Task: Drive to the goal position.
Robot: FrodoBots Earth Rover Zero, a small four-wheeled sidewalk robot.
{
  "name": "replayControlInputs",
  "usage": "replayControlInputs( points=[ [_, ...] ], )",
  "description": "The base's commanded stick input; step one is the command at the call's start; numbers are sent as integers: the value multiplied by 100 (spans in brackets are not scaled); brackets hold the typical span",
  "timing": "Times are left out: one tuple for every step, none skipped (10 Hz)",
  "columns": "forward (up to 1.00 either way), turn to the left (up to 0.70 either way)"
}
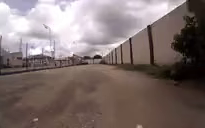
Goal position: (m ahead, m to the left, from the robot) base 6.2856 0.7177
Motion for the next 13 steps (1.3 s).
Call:
replayControlInputs(
  points=[
    [50, -1],
    [50, -1],
    [50, -1],
    [50, -1],
    [50, -1],
    [50, -1],
    [50, -1],
    [50, -1],
    [50, -1],
    [50, -1],
    [50, -1],
    [50, -1],
    [50, -1]
  ],
)
